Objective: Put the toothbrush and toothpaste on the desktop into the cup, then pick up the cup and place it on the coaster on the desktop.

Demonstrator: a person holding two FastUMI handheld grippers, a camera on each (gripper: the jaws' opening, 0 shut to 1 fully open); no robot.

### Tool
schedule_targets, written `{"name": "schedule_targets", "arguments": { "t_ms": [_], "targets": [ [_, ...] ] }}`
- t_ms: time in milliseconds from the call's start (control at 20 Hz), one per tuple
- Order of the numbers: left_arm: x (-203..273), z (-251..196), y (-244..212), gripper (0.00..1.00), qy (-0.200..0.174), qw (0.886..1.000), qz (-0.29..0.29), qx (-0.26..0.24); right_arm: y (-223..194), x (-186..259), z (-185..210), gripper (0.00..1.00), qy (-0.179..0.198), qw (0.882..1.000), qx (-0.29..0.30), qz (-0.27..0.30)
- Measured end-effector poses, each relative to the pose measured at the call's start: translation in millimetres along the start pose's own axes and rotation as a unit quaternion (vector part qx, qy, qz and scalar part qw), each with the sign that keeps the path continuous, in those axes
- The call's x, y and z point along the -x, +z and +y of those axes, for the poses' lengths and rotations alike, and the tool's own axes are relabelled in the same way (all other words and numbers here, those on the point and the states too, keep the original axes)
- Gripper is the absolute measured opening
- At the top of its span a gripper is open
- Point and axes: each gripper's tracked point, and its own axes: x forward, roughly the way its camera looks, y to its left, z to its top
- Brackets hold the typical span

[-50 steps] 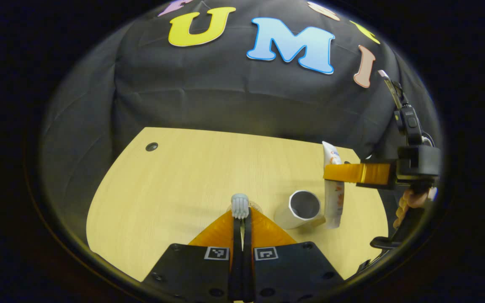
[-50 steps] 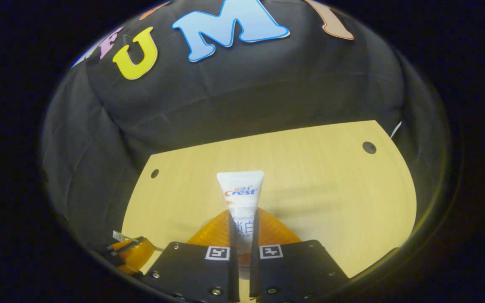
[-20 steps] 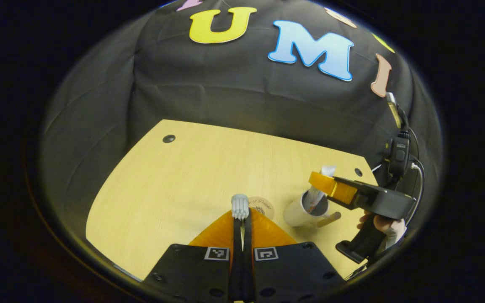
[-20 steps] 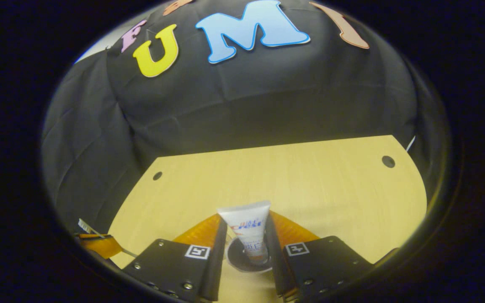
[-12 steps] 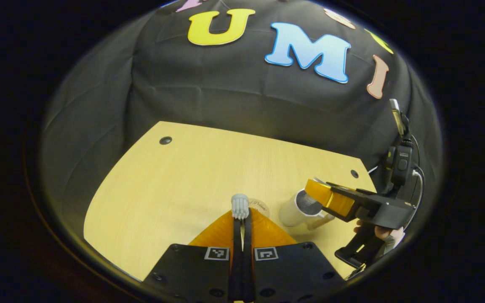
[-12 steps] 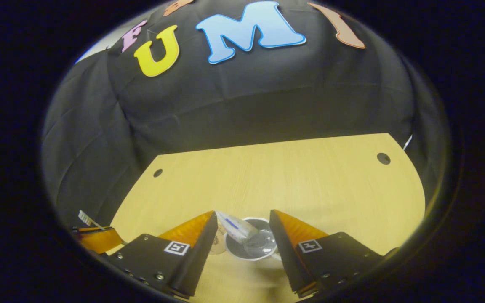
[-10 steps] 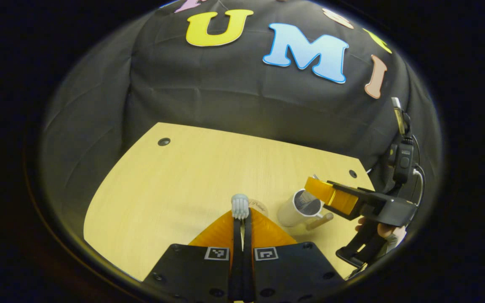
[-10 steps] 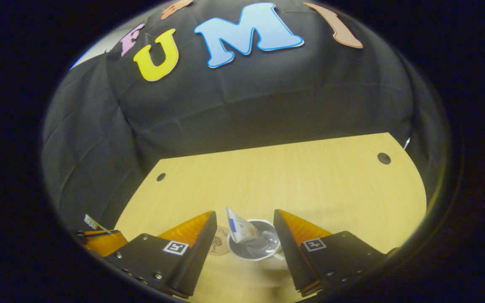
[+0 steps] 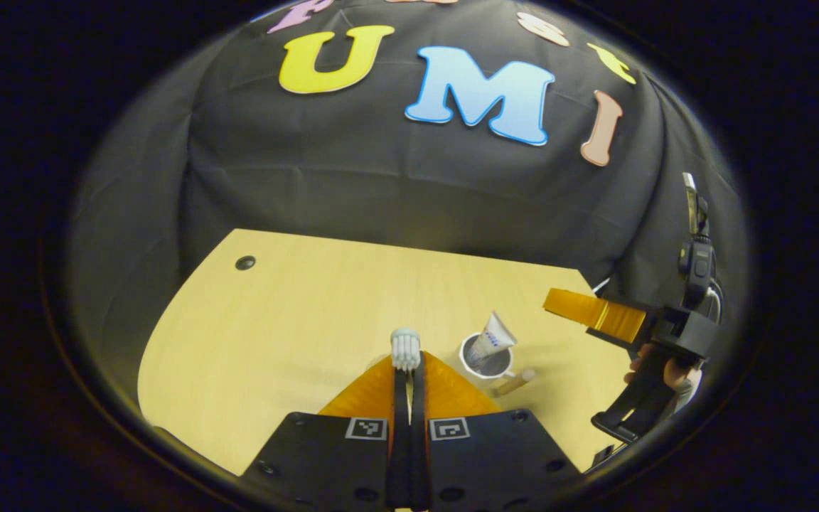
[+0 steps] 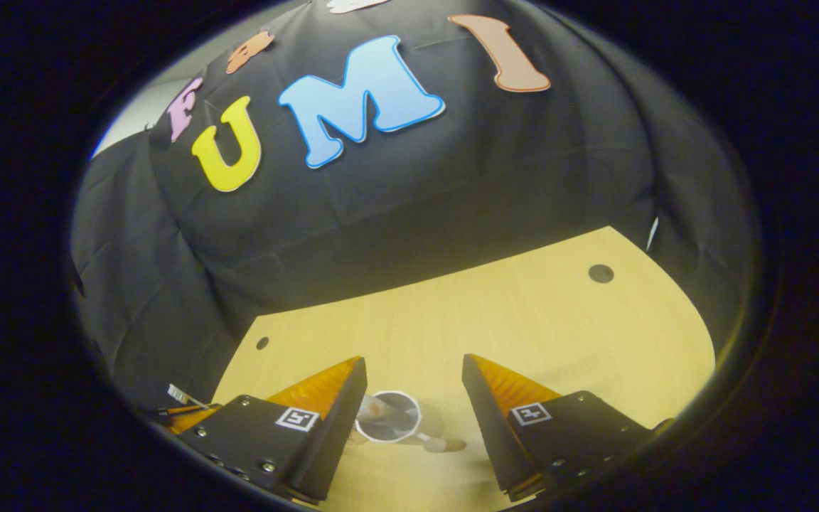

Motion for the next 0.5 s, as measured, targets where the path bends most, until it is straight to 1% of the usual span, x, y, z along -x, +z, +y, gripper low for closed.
{"name": "schedule_targets", "arguments": {
  "t_ms": [150,350,500],
  "targets": [
    [-5.2,-30.2,17.8,0.08,-0.045,0.999,-0.016,-0.020,-11.4,17.0,-28.8,0.83,-0.026,0.999,-0.019,-0.002],
    [-20.2,-70.2,36.2,0.08,-0.100,0.993,-0.036,-0.051,-29.6,34.0,-64.3,0.83,-0.056,0.997,-0.051,0.002],
    [-32.4,-94.9,39.2,0.08,-0.118,0.989,-0.036,-0.083,-43.5,49.9,-90.2,0.83,-0.078,0.994,-0.071,0.005]
  ]
}}
